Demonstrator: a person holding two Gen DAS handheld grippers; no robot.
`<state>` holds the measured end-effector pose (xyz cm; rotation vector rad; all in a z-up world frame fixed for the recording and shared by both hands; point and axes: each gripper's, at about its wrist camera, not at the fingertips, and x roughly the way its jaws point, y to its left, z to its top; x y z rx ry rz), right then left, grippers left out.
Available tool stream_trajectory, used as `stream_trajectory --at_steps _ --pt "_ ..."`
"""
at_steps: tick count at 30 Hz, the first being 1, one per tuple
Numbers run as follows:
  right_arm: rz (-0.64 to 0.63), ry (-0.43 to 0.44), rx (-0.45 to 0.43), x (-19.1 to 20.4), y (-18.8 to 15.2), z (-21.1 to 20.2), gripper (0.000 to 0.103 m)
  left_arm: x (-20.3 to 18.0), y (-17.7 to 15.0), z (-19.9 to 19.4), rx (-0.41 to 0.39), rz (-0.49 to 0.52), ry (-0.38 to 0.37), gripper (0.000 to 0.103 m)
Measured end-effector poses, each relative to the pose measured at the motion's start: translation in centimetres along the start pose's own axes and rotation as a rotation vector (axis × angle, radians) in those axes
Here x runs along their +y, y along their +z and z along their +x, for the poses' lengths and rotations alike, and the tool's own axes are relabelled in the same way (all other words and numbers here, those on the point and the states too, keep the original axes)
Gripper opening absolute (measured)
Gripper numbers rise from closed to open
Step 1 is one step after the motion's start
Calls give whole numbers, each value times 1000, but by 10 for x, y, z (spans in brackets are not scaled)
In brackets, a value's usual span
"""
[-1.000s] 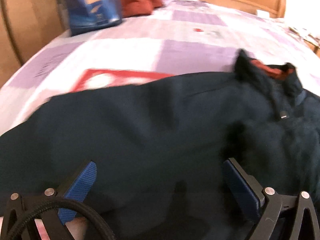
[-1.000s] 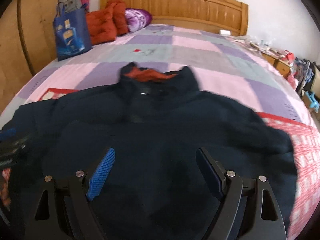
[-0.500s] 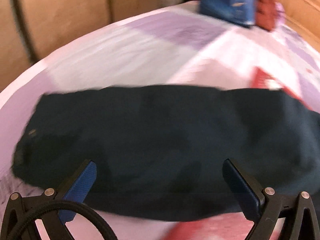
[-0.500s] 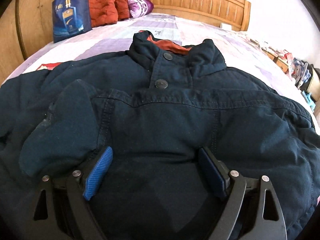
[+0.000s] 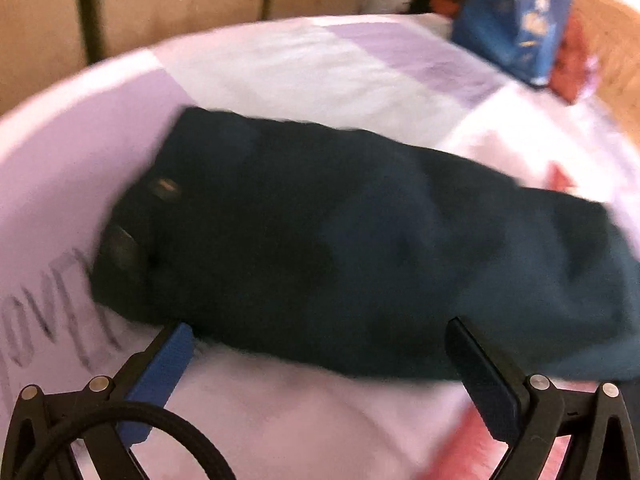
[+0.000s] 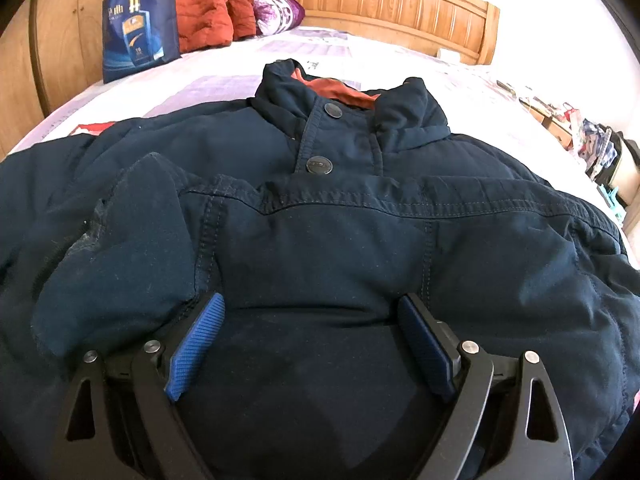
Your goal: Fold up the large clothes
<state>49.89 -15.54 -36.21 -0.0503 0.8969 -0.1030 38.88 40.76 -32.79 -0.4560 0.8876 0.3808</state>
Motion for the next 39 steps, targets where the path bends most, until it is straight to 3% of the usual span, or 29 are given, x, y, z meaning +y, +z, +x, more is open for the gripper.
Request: stream_trajectory --at_steps 3,7,11,17,22,25,28,30,31,35,39 --pt "0 0 0 0 0 0 91 -7 -13 -3 39 -29 -78 103" --pt "0 1 0 0 0 0 91 3 -27 -16 -4 -107 -63 103" --pt "0 1 -1 0 0 0 91 26 -33 -14 4 -186 -24 103" --pt "0 1 -1 0 0 0 91 34 -5 2 -45 -220 -57 103" --pt "0 1 -1 0 0 0 91 36 23 42 10 -277 -65 103" --pt "1 2 -2 0 0 0 91 37 37 41 -34 -342 -72 102" --pt "1 1 -2 0 0 0 91 38 41 27 -99 -392 -68 86" --pt "1 1 -2 0 0 0 91 38 41 13 -145 -367 -56 60" --pt "1 1 -2 0 0 0 91 38 41 7 -160 -350 -47 53" --pt "1 1 -2 0 0 1 91 43 35 18 -78 -278 -63 51" --pt "1 1 -2 0 0 1 91 47 33 23 -54 -295 -105 51"
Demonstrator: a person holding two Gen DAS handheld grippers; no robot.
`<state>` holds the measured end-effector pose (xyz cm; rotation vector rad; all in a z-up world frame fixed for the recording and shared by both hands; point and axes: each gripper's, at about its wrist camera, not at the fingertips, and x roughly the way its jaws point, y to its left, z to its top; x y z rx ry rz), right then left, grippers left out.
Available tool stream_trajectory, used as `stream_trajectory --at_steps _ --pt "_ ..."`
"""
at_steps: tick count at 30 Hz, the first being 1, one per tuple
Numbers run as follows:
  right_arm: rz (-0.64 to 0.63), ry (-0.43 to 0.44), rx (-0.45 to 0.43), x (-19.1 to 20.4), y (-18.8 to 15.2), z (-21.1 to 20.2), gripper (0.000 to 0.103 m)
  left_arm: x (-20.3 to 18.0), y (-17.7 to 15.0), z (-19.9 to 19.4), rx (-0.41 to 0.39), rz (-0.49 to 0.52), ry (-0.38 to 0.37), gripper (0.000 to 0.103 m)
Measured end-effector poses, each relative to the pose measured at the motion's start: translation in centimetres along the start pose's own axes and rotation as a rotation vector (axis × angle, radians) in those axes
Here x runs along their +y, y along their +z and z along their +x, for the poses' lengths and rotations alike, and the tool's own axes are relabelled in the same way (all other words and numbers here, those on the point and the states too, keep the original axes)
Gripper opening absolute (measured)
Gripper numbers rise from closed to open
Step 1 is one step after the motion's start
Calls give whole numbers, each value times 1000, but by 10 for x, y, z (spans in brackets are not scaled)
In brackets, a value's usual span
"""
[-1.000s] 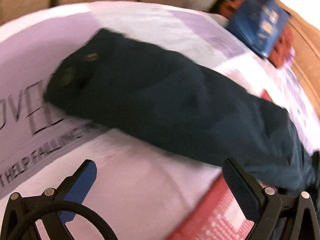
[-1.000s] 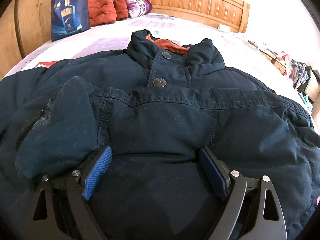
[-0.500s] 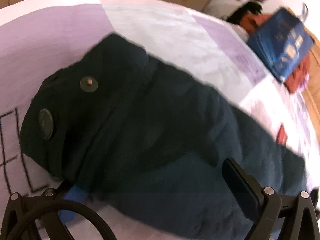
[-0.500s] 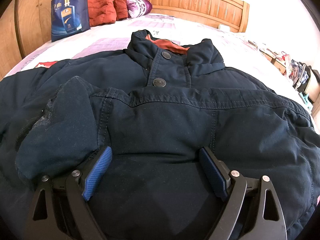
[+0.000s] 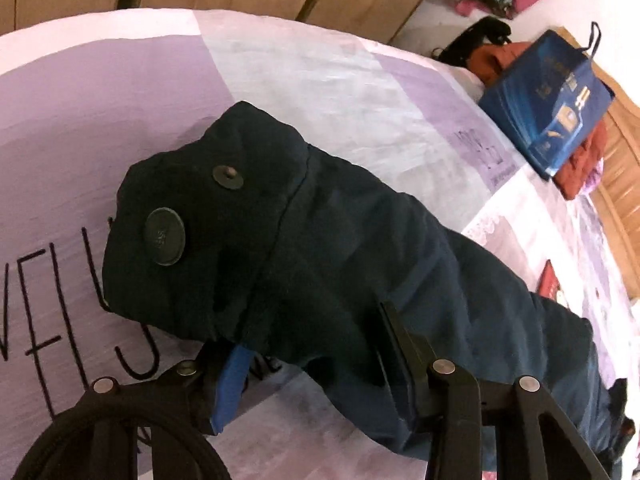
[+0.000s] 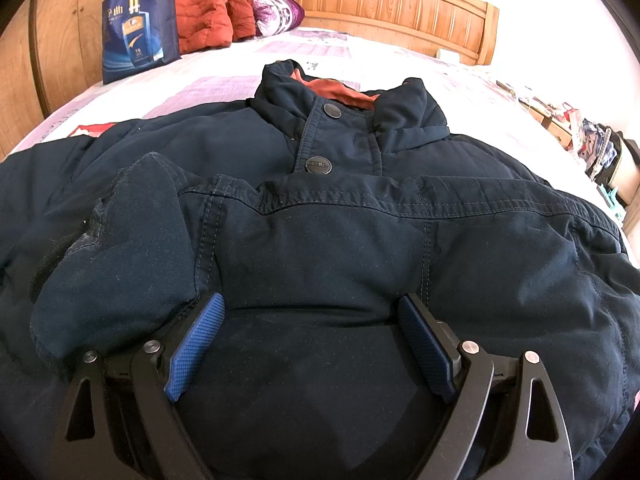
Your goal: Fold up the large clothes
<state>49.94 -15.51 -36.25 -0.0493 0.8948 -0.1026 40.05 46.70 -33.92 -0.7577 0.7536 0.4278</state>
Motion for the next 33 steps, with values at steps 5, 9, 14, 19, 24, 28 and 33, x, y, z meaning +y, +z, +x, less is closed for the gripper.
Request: stream_trajectory --at_steps 5,9,14,19,24,28,33 --pt "0 1 -1 0 0 0 91 -8 11 -17 -61 5 -64 26" --pt "1 2 -1 0 0 0 91 -26 33 -48 -181 109 -33 16" --pt "1 1 -1 0 0 0 91 -16 38 -32 -96 158 19 16" --pt "2 2 -2 0 0 1 91 -20 31 -36 -125 155 22 12" --pt "1 1 -1 0 0 1 91 -58 48 -62 -172 250 -38 11" --pt "-2 -5 3 1 1 1 91 -105 59 -93 -217 331 -131 10" --pt "-4 0 29 1 10 -1 92 -188 52 -130 -231 494 -269 10"
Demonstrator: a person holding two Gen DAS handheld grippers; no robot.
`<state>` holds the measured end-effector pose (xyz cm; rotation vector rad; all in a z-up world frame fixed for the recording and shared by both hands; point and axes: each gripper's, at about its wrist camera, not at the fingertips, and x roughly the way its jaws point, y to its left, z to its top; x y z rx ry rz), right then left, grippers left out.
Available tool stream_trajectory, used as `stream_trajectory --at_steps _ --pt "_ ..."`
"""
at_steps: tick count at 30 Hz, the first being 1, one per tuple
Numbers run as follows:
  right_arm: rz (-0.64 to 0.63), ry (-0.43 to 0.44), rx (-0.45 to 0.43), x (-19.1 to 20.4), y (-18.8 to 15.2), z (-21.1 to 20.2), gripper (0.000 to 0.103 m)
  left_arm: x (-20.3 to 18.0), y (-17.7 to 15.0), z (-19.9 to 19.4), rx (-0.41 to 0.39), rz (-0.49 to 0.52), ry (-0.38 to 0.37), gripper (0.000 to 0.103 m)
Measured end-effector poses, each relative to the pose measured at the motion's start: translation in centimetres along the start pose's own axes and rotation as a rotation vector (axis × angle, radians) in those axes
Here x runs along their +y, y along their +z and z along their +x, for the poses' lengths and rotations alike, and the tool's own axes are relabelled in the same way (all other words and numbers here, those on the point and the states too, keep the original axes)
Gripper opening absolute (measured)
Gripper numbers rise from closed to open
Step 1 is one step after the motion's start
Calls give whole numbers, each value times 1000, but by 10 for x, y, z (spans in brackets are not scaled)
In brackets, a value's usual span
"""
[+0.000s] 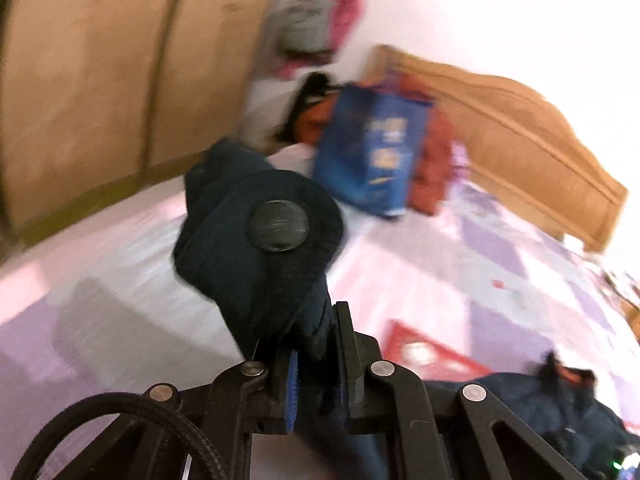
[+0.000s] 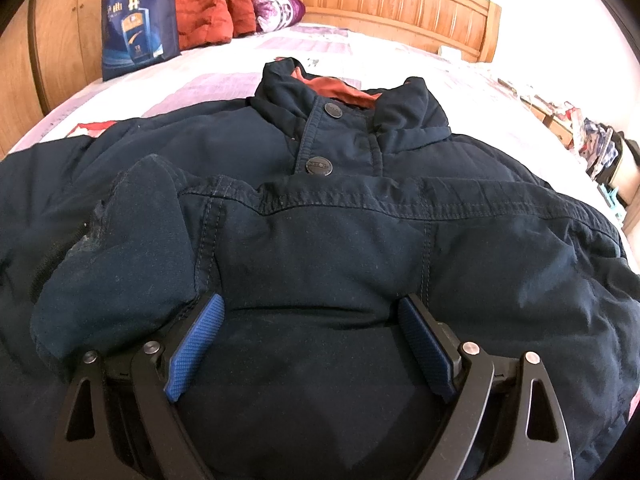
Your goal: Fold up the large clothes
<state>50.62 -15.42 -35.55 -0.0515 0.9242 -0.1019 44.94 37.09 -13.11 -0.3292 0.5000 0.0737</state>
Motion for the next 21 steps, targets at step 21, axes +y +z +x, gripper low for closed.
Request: stream_trajectory --at_steps 21 --pt "111 -38 -128 -152 -69 -177 91 -427 -138 64 292 351 -657 9"
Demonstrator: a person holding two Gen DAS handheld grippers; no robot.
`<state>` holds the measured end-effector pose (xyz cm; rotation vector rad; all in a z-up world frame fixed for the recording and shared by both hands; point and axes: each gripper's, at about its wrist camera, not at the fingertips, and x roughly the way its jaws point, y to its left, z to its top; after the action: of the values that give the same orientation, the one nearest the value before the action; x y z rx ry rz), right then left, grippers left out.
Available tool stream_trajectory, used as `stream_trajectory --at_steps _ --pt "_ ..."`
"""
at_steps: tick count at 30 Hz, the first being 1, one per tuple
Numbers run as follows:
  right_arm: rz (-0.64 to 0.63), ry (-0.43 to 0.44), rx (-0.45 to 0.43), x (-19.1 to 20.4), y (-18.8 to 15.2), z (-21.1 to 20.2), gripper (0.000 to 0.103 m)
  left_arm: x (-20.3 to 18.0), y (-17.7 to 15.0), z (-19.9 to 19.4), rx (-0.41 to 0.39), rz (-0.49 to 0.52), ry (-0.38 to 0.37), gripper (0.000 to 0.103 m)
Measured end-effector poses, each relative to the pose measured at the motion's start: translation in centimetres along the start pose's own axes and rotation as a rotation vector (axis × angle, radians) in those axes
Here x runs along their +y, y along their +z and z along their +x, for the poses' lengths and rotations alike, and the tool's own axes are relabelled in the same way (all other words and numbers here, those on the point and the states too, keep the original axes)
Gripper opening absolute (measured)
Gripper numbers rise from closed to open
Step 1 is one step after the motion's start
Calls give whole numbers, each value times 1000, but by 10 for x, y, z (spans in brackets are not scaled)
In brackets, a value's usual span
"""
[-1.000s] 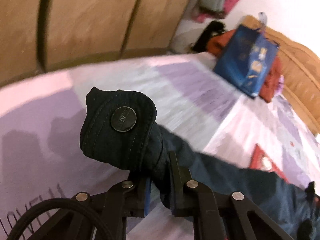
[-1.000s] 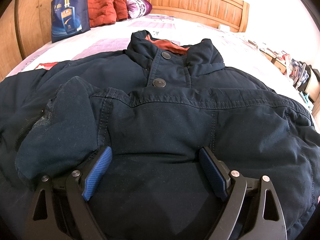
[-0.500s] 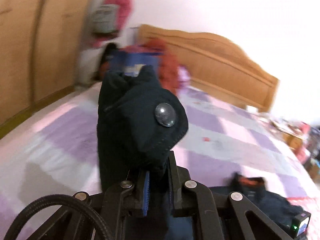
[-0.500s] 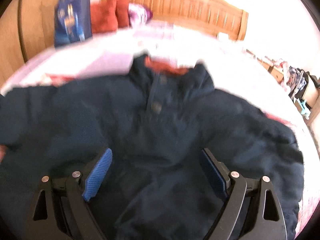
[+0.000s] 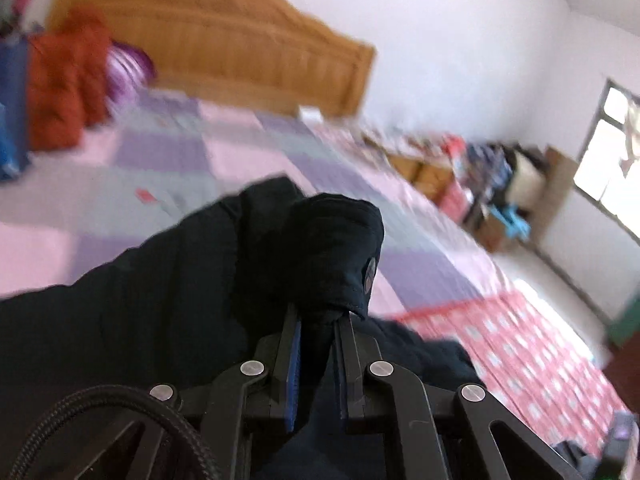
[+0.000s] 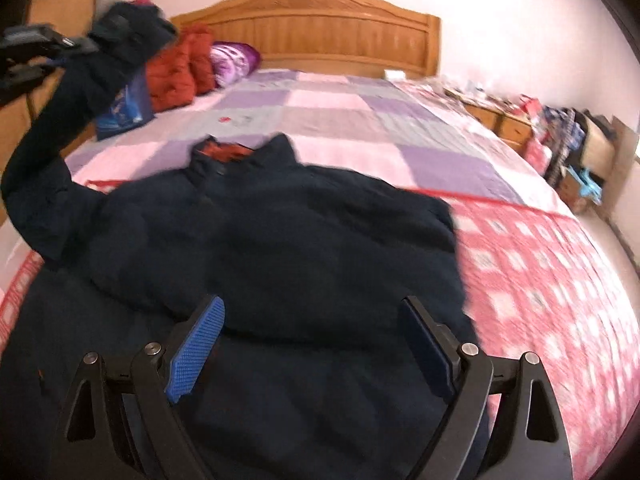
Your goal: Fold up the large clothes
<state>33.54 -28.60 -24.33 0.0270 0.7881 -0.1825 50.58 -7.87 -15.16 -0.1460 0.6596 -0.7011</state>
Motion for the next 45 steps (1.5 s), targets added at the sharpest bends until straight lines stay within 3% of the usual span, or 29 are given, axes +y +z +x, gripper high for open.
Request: stream_trajectory --at_steps 7,11,14,17,19,20,21,23,26,30,32,36,37,40,45 --pt "3 -63 42 -59 -30 -17 91 -78 -75 108 191 54 -25 9" --pt "31 -80 49 -79 -42 -23 91 -93 -100 133 254 84 -12 10" --pt "67 -94 54 -89 -45 -25 91 -88 -110 141 285 71 7 17" --pt "92 -117 63 -89 -41 -20 91 -99 -114 133 285 96 35 34" --pt "118 -127 63 -92 -38 -19 91 -108 -112 111 246 100 -29 61" --pt "134 -128 64 -94 -36 -20 91 -113 -114 100 220 111 -46 82" --pt "142 -133 66 -94 -35 -19 91 -118 -115 87 192 131 -47 91" --pt "156 -136 71 -94 -30 -18 91 -124 -120 58 147 180 -35 92" --pt "173 -118 75 -90 -21 -13 91 -104 -120 30 133 158 38 93" --pt "154 -93 63 -73 -3 -3 91 -42 -108 4 113 126 273 93" --pt "150 -69 53 -62 13 6 91 2 -94 -7 97 55 394 93" --pt "147 -38 33 -42 51 31 92 73 -84 -15 90 -57 543 93" --pt "157 -35 38 -39 61 40 93 88 -86 -10 119 -74 567 93" --pt "168 -30 81 -33 76 67 94 139 -118 25 315 -159 585 94" --pt "131 -6 169 -20 82 109 94 148 -137 32 313 -209 551 100"
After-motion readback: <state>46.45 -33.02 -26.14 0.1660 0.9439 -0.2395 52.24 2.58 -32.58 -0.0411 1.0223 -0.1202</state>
